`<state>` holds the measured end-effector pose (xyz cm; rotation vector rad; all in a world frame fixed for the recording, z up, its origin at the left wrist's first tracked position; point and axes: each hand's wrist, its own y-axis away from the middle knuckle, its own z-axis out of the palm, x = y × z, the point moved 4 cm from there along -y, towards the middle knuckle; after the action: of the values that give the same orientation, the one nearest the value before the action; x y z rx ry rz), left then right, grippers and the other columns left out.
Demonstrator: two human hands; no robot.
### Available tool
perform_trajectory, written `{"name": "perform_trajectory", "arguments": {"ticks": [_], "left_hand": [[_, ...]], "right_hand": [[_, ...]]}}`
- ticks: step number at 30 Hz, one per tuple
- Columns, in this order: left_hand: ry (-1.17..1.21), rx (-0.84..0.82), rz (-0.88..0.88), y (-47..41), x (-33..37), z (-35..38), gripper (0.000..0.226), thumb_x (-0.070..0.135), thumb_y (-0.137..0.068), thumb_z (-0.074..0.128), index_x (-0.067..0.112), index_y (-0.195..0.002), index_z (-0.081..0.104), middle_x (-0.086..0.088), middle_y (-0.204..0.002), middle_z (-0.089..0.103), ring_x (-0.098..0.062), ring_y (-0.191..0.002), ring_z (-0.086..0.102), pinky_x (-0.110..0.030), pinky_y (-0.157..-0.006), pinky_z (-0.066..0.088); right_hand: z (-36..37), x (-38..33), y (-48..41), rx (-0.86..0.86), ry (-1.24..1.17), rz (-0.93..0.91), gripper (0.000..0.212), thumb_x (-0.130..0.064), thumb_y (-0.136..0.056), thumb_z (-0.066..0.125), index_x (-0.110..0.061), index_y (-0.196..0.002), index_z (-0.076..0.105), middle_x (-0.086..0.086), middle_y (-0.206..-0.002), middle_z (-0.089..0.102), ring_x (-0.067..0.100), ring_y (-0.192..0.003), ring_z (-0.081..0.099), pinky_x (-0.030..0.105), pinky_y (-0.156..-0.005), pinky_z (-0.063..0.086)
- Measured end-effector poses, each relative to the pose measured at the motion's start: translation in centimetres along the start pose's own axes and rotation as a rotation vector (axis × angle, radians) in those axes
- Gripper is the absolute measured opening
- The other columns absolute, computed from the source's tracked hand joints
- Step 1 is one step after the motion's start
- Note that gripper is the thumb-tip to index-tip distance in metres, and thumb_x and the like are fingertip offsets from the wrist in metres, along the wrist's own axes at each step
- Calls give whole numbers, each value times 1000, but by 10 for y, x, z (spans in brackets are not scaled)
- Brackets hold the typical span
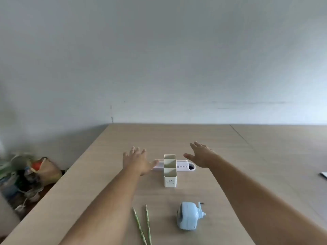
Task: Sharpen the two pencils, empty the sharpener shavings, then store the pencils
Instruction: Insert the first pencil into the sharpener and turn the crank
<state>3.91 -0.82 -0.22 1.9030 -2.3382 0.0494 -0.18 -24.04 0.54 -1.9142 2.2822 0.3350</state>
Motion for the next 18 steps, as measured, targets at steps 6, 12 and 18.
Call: {"name": "perform_trajectory", "arguments": {"ticks": [6,12,18], "left_hand": [[-115,-205,-8,24,-18,99,77,67,-87,39,17,-145,34,-6,-159,24,-22,-149,12,-45,-117,17],[-169,-223,12,43,-24,171,51,56,-88,50,19,-121,56,-5,-128,57,-25,-127,45,-39,-101,35],[-268,-156,-30,45,-13,202,42,44,-93,47,15,-121,59,-5,-127,58,-24,-125,46,-37,-101,35]], "right_hand": [[100,15,29,-217,-22,6,71,-55,-92,34,-17,-149,18,6,-159,15,28,-146,16,48,-117,22],[161,13,50,-349,-101,-38,80,-62,-85,44,-21,-149,19,-1,-159,16,20,-147,12,44,-119,18],[179,18,53,-258,-125,-128,93,-51,-71,70,-22,-146,23,-3,-151,31,21,-140,26,37,-111,32]]}}
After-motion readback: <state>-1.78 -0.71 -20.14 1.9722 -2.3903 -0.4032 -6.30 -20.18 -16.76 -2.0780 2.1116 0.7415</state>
